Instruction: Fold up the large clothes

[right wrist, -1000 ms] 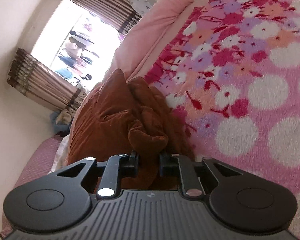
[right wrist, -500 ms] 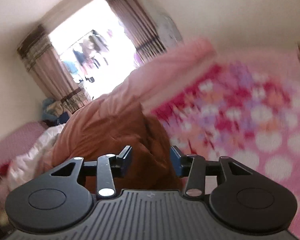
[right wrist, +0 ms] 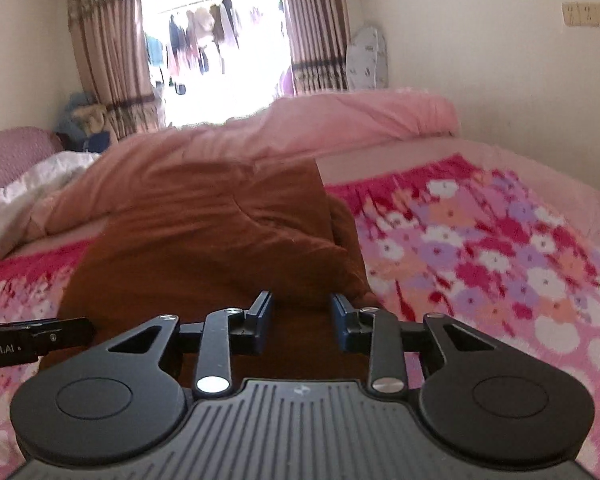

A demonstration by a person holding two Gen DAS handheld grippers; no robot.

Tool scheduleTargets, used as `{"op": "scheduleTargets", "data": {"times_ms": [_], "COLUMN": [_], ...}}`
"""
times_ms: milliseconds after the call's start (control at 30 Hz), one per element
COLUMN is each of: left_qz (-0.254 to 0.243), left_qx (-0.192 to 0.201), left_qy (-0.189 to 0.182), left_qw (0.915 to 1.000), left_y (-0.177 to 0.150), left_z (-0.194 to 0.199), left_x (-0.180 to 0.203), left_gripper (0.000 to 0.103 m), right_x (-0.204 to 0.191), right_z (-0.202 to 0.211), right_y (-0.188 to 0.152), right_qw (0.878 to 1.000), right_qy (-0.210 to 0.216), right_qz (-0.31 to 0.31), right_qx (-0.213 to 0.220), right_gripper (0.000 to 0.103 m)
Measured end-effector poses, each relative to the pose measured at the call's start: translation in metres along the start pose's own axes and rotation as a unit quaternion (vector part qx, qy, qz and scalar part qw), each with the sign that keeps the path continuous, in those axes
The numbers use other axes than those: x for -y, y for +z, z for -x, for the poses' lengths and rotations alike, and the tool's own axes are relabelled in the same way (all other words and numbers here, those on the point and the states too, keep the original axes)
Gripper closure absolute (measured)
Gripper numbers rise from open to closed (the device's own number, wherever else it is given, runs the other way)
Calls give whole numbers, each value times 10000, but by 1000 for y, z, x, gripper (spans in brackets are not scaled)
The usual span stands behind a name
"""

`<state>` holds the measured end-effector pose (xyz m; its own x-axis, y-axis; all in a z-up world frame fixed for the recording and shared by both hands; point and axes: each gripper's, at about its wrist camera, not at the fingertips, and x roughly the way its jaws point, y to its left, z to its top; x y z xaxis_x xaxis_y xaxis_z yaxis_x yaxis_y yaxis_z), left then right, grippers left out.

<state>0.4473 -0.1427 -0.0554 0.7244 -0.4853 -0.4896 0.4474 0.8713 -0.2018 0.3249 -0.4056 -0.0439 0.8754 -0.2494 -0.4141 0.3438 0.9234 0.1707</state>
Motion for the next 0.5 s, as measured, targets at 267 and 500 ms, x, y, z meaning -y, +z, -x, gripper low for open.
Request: {"op": "scheduleTargets", "data": {"times_ms": [267, 500], "left_qz": [68, 368], "left_qx": [-6, 219], "left_qy": [-29, -12], "left_qw": [10000, 9991], "left_y": [-2, 10], "left_z": [4, 32], "left_x": [-1, -6], "left_gripper": [49, 49], "right_x": [0, -7], "right_z": [0, 30], "right_y": [-8, 6], "right_qw": [10000, 9993], "right_qy": [39, 41], "right_qz": [-48, -13], "right_qx": [-45, 364], "right_gripper": [66, 66]}}
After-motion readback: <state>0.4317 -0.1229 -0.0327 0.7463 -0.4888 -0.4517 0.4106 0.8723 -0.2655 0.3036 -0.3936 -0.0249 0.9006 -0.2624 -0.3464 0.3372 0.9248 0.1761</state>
